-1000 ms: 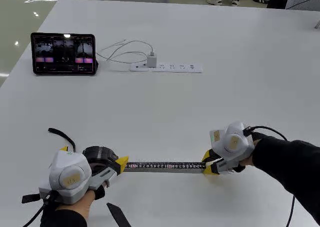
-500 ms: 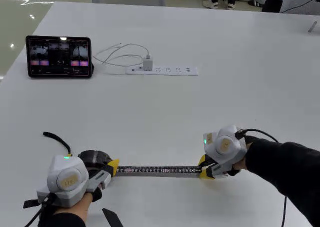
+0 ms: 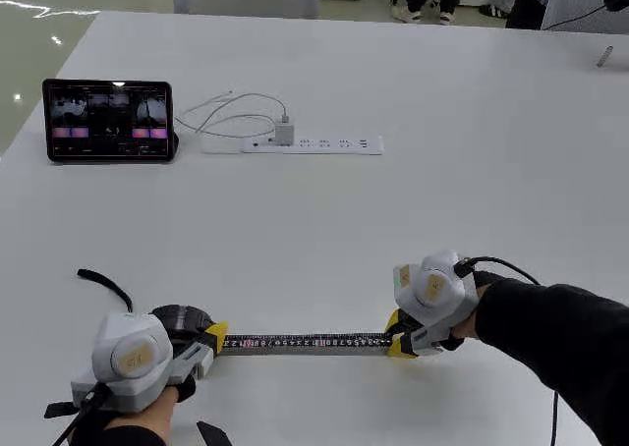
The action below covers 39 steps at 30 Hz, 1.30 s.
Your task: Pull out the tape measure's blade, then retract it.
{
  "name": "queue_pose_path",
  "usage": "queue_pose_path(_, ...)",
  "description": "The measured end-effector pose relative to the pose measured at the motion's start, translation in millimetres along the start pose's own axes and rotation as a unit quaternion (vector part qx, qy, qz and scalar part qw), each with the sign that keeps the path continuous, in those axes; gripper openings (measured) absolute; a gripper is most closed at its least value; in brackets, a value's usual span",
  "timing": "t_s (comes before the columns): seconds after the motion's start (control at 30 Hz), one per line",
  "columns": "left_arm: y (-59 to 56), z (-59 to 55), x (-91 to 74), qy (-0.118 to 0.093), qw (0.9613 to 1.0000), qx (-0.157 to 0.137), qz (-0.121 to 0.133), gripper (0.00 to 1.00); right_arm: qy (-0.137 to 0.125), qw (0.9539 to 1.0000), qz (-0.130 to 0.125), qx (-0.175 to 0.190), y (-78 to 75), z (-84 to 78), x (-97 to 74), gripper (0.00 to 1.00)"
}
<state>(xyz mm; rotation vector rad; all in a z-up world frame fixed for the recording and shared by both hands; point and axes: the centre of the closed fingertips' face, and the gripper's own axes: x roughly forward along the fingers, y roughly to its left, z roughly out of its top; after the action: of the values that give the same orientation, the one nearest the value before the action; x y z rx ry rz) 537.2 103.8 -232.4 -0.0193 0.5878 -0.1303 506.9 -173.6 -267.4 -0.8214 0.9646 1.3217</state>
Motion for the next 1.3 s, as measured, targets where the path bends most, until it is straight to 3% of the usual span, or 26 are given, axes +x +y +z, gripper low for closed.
queue_pose_path(0.37, -0.3, -0.5, -0.7, 0.005, 0.9999, 0.015, -0.001, 0.59, -0.002, 0.9998, 0.001, 0.018, -1.3, 0.6, 1.2, 0.09)
queue_pose_path(0.8, -0.2, -1.4, -0.5, 0.012, 0.9999, 0.011, -0.004, 0.6, -0.001, 0.9997, -0.005, 0.025, -1.1, 4.0, 2.6, 0.09)
queue_pose_path(1.3, -0.2, -2.0, 0.5, 0.015, 0.9998, 0.009, -0.007, 0.6, -0.001, 0.9999, 0.001, 0.015, -1.3, 8.8, 4.2, 0.1)
